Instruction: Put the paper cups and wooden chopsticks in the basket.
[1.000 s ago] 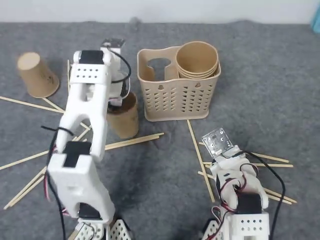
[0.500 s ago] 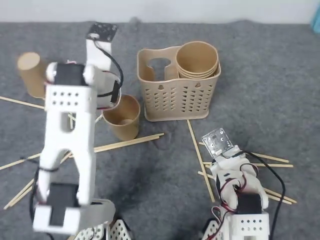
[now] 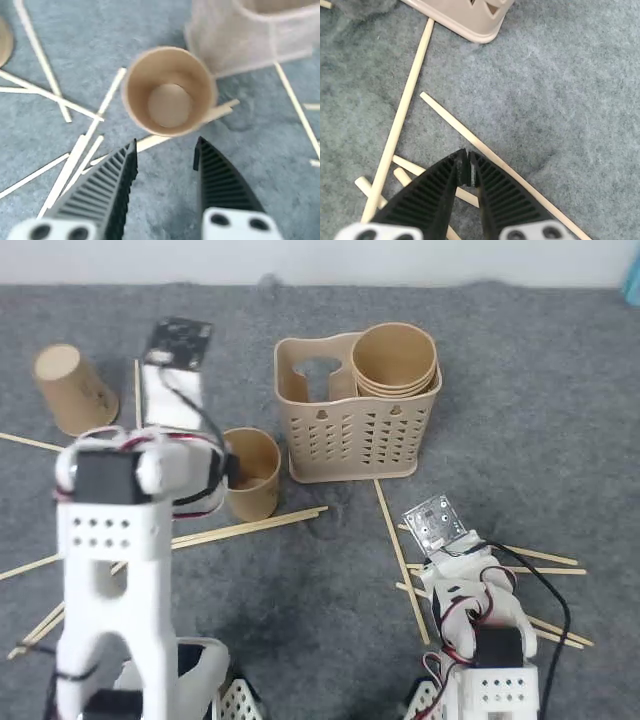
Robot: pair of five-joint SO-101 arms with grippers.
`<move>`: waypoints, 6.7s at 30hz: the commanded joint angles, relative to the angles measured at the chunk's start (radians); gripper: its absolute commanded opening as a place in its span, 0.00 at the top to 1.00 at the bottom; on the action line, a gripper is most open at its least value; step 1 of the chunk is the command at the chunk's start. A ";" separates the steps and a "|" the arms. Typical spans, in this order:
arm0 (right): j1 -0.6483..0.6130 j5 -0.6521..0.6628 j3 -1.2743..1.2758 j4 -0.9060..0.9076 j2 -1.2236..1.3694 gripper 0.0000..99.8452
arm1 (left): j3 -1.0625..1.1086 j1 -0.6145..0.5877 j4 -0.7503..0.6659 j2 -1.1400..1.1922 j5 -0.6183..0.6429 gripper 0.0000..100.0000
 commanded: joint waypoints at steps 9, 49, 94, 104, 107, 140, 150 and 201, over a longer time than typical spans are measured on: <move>-0.001 0.017 0.018 0.004 -0.013 0.99 | 0.271 -0.081 -0.262 -0.103 0.049 0.82; 0.001 0.017 0.018 0.015 -0.015 0.99 | 0.426 -0.081 -0.620 0.140 0.104 0.82; 0.001 0.014 0.018 0.013 -0.013 0.99 | -0.421 -0.104 0.098 0.138 0.250 0.99; 0.001 0.015 0.018 0.013 -0.013 0.99 | -0.743 -0.023 0.094 0.146 0.250 0.99; 0.001 0.017 0.018 0.013 -0.013 0.99 | -0.842 0.061 0.061 0.149 0.252 0.99; 0.001 0.018 0.018 -0.007 -0.012 0.99 | -0.792 0.422 -0.400 0.594 0.523 0.99; 0.001 0.018 0.018 -0.005 -0.012 0.99 | -0.792 0.419 -0.371 0.689 0.520 0.99; 0.001 0.018 0.018 -0.012 -0.012 0.99 | 0.236 0.566 -1.160 0.247 0.236 0.98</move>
